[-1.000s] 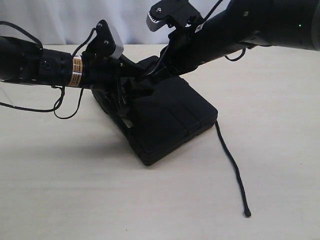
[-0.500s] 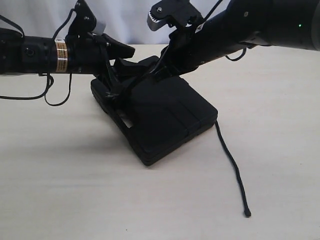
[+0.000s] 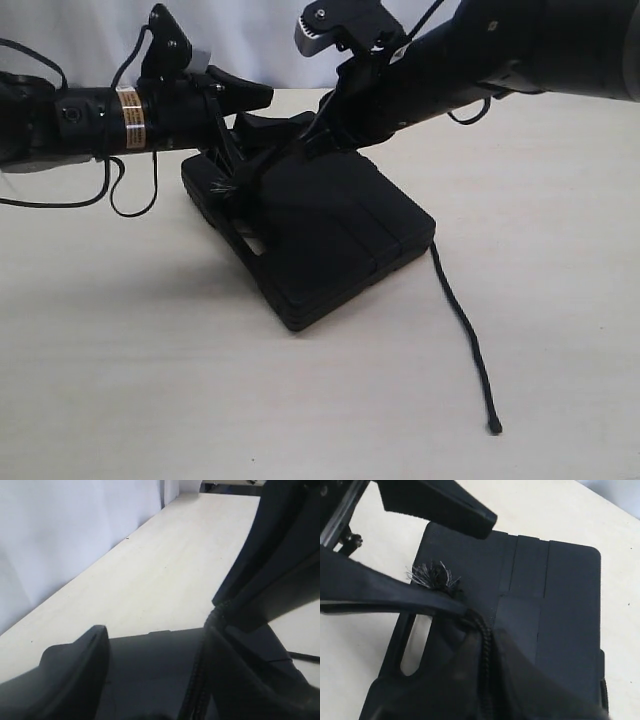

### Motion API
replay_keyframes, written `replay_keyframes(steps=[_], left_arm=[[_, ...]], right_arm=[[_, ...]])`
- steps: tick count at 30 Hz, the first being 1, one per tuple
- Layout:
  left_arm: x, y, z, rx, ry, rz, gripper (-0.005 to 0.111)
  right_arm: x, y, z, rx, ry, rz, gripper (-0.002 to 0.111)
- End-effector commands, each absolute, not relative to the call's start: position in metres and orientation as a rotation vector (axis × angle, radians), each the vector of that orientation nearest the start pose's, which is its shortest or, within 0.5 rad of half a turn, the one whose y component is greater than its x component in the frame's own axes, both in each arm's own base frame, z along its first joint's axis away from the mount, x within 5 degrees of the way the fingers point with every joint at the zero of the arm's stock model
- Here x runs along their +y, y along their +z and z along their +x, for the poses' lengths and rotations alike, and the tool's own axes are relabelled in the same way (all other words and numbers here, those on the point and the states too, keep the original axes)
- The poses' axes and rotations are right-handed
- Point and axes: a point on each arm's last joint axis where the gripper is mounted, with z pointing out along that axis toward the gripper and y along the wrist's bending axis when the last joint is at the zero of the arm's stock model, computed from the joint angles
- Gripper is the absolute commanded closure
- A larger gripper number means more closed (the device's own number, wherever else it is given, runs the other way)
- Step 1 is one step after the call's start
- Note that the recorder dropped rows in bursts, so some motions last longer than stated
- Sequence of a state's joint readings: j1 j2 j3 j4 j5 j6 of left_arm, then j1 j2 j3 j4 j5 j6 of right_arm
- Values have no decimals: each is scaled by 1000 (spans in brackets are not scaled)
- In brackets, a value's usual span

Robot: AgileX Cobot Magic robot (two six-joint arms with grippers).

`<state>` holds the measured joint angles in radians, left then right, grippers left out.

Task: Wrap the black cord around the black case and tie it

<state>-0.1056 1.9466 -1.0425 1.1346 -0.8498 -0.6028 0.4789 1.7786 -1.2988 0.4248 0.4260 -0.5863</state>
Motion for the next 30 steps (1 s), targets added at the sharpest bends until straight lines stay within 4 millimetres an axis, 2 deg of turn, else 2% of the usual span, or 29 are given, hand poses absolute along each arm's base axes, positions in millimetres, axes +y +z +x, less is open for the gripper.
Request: replay_keyframes(steps=[1,9,15,20,26,30], left_arm=[[-105,177,385,1572,-582,859,52],[-122,170,382,1581,-493,955,52],[-120,149,390,1659,-385,931,52],[-115,143,392,1706,-315,938,52],[-123,151,386,1642,-429,978,52],[-119,170,384,1634,-458,935,52]], right_arm=[[197,254,348,2203,347,-848,104],[198,254,348,2210,357,-839,104],[199,254,347,2223,382,-825,104],[198,258,350,2222,397,-736,104],[199,262,351,2223,408,-729,104],[199,263,353,2219,416,-687,104]])
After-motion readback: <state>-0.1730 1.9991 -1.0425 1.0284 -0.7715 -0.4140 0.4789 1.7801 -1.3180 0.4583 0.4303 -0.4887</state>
